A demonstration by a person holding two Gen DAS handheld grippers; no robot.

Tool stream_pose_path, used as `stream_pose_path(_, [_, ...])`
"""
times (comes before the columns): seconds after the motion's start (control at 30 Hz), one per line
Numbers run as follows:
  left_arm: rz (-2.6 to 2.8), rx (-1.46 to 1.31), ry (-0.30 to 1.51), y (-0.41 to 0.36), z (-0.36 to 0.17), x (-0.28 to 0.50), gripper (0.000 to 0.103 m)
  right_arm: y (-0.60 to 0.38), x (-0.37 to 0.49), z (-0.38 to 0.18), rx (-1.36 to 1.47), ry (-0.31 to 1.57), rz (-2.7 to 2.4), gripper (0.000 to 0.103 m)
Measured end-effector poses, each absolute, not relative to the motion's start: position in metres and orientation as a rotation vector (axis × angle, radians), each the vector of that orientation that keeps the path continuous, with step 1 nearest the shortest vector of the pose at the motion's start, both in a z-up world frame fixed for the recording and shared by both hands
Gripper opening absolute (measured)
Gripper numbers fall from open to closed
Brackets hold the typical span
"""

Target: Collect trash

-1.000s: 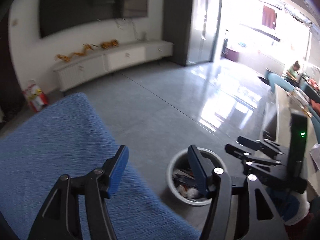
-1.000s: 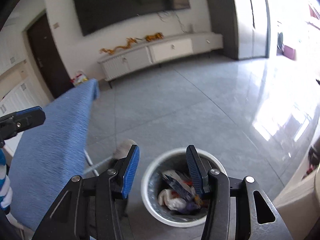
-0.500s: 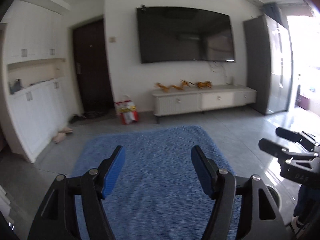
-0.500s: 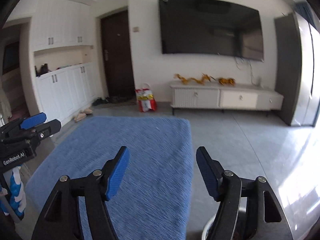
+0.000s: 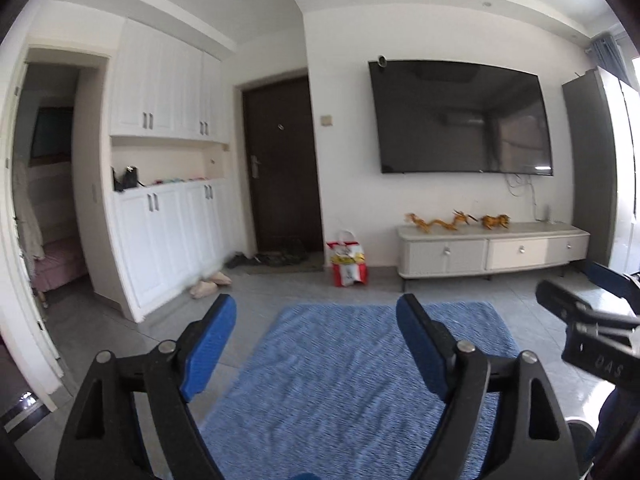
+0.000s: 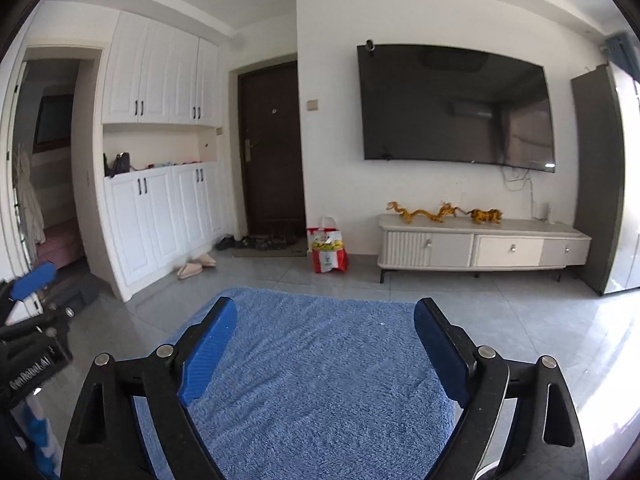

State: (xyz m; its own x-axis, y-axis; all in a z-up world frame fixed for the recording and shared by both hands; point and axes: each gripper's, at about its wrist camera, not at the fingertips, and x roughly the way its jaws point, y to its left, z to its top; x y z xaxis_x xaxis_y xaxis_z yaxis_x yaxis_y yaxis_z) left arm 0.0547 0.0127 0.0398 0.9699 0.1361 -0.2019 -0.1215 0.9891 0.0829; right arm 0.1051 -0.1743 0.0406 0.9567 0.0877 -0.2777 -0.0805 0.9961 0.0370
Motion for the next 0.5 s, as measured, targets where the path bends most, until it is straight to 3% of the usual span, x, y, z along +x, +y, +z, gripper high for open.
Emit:
stream_pose_path(0.2, [0.163, 0.071, 0.163, 0.017, 0.039, 0.041, 0.084, -0.174, 0.080, 0.041, 0.038, 0.234, 0.006, 0.102])
stream_pose_path(0.5, [0.150, 0.100, 0.167, 0.005, 0.036, 0.041, 0.085, -0.191, 0.062, 0.042, 0.064, 0.188, -0.128, 0.103])
